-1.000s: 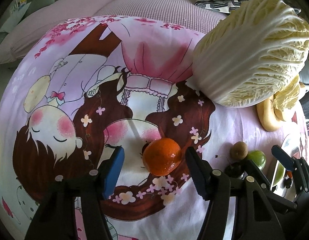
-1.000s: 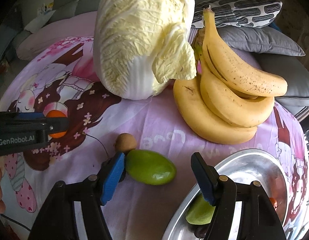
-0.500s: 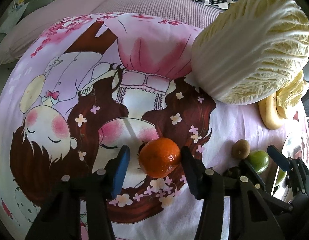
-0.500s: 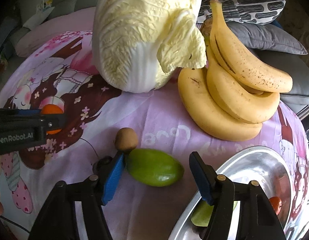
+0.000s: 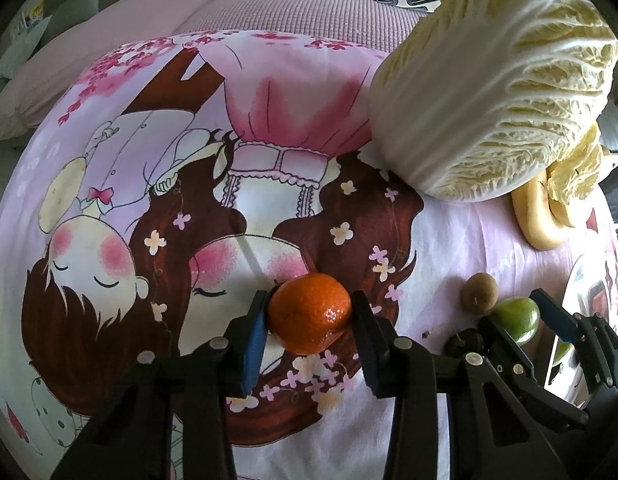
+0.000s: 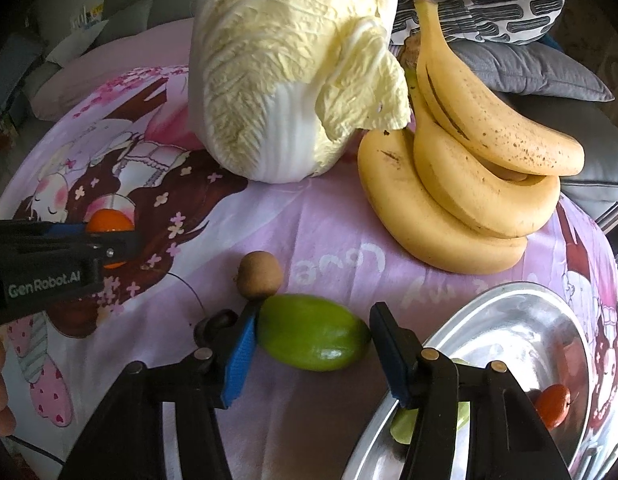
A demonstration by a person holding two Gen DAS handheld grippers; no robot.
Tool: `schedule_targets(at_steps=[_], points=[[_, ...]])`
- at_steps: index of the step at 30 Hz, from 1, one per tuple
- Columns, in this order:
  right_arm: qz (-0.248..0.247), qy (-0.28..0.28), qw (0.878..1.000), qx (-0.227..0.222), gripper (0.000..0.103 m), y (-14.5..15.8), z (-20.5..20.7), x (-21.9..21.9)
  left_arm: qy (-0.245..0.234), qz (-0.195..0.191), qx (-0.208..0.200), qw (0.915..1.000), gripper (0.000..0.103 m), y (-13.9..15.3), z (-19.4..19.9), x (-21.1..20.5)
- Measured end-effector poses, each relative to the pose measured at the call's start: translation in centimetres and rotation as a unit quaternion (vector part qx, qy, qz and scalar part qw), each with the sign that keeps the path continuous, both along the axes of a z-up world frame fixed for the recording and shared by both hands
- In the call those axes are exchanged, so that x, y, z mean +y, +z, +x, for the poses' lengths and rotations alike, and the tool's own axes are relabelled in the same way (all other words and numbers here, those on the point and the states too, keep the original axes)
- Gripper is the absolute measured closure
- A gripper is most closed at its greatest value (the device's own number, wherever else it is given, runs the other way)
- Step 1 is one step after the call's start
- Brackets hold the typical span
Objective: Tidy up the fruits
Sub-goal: 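Hold the tangerine in the left tool while the right tool grasps the large green fruit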
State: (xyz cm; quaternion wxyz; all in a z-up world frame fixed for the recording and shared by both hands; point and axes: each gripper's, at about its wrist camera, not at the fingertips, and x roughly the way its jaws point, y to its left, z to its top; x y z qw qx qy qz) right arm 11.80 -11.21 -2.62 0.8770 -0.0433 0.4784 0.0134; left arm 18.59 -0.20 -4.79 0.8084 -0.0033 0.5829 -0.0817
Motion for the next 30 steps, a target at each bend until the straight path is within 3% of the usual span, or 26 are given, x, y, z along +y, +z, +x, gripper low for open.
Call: schedule_targets(at_steps=[4,9,21,30], points=[[0.004,0.0,1.0,-0.005,0.045,0.5,-0.4,0.1,0.0,-0.003,-0.003,1.0,0.061,0.4,-0.4,0.0],[0.006,0.004,1.0,-0.017,0.054,1.4,-1.1,0.4,-0.008,-0.008,-0.009,0.9999,0.061,1.1,-1.2,-0.1],[-0.005,0.014,1.0,-0.005,0.053,0.9,-1.7,1.0,-0.019,-0.006,-0.009,0.9998,0.062,1.9,-2.7,-0.2],[-0.041,0.027,0.999,0.018,0.049,-0.7,-1.1,2.2,-0.025,-0.006,-0.006,0.9997,0.061,2.1,-3.1,-0.7]])
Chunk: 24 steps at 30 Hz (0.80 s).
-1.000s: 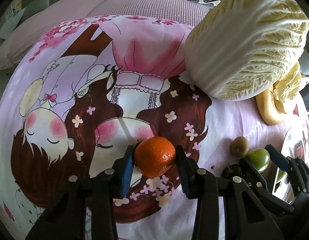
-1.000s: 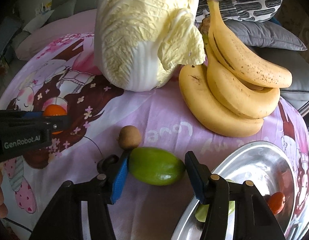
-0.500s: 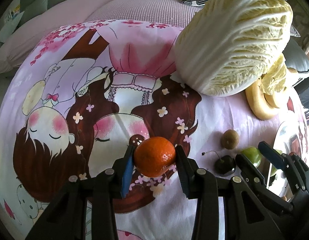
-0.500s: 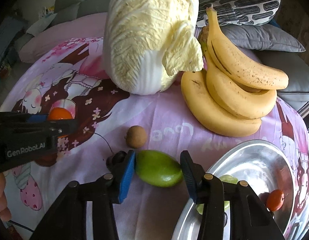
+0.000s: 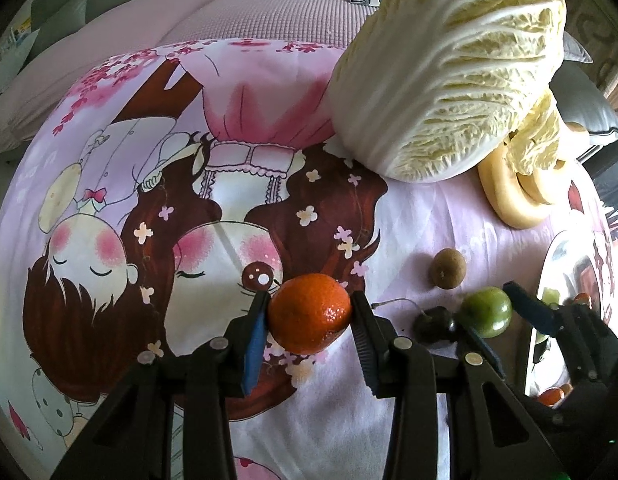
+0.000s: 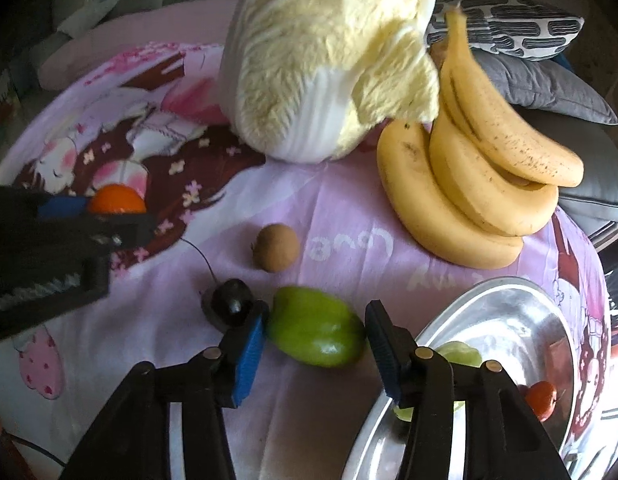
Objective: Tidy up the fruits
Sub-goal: 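Hold the tangerine in the left tool while the right tool grasps the large green fruit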
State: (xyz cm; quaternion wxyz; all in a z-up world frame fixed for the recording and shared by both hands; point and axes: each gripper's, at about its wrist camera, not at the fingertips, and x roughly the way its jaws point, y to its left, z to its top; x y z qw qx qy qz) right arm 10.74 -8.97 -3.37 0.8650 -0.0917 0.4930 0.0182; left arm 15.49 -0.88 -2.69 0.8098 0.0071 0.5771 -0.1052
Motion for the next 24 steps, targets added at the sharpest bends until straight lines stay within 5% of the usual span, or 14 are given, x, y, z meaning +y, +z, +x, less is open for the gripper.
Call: schedule_targets(at_steps=[24], points=[[0.065,-0.013,0.998,-0.023,0.054,0.9,0.1,-2.0,-0.004,0.004,0.005,1.0,0.061,-0.3,0.4,0.0]])
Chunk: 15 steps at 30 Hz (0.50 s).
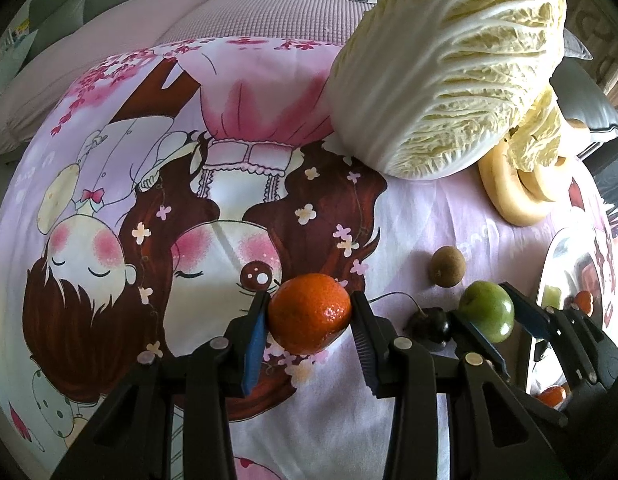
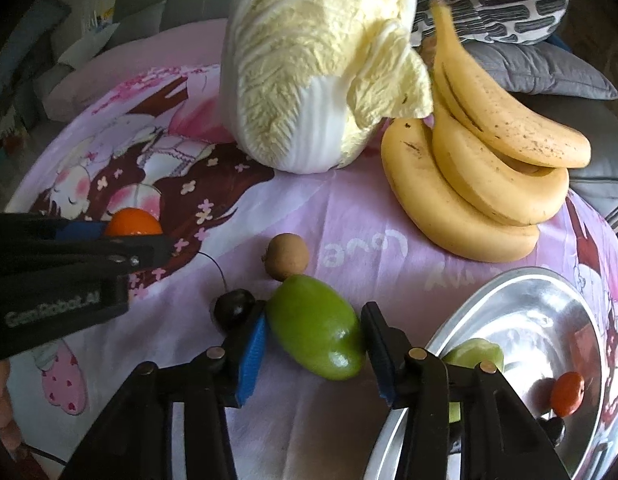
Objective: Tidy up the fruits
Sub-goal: 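Hold the tangerine in the left tool while the right tool grasps the large green fruit, then carry the tangerine with the left tool while the right tool carries the green fruit over the bowl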
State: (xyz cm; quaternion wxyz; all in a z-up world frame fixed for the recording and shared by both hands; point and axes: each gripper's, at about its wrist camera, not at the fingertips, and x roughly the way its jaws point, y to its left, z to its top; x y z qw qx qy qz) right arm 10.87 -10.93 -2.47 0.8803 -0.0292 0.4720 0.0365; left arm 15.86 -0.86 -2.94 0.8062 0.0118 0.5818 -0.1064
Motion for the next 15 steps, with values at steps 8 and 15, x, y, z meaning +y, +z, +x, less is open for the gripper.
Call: schedule_targets(at_steps=[8,15], points=[[0.017,-0.007,1.0,-0.023,0.054,2.2,-2.5,-0.9,-0.007,0.001,-0.002,1.0,0.061,0.3,-0.1,-0.1],[0.029,-0.006,0.999,-0.034,0.054,3.0,-4.0,-0.7,-0.018,0.006,-0.008,0.9998,0.061,0.9,-0.9,-1.0]])
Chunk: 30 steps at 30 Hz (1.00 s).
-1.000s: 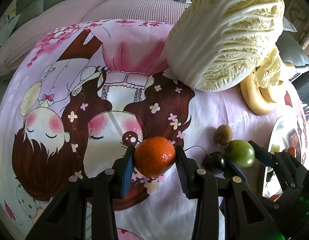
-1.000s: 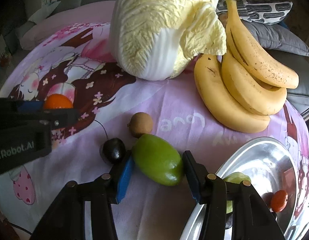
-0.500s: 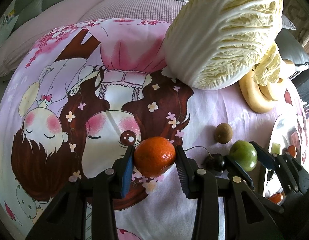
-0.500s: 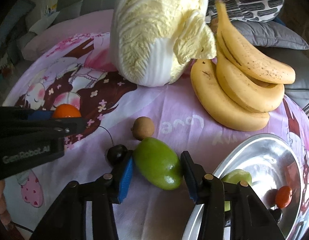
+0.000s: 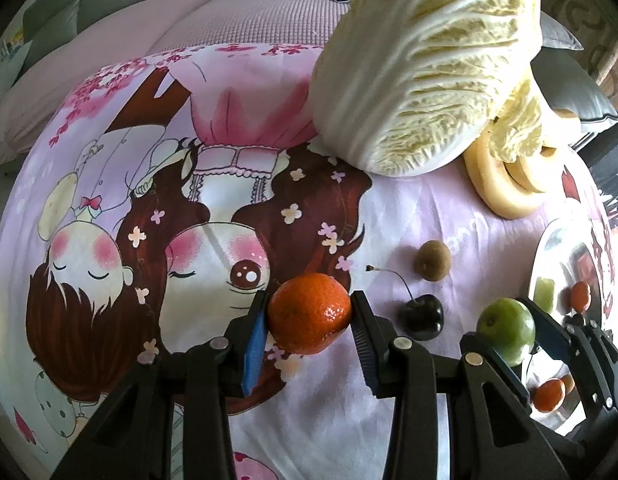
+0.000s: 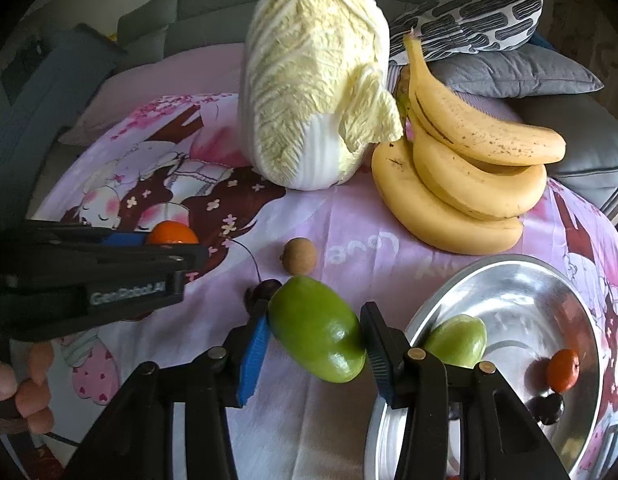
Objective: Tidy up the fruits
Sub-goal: 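Carry the tangerine with the left tool while the right tool carries the green fruit over the bowl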
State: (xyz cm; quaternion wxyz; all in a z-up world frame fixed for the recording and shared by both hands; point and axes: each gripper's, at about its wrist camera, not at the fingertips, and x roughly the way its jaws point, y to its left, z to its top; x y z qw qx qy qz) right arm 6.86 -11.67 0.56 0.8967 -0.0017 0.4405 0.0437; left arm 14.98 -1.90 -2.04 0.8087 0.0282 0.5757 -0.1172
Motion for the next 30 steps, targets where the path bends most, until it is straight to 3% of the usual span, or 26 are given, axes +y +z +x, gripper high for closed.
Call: schedule_targets(at_steps=[18,30], points=[[0.034,-0.032,0.999,-0.023,0.054,1.8,-2.4,-2.6,-0.02,0.048,-0.026,0.9983,0.061,1.5,-2.3,-2.2],[0.05,-0.067,0.996,-0.04,0.054,2.8,-3.6,-6.9,-0.035,0.039,-0.051,0.9974,0.062,3.6,-3.9,-4.1]])
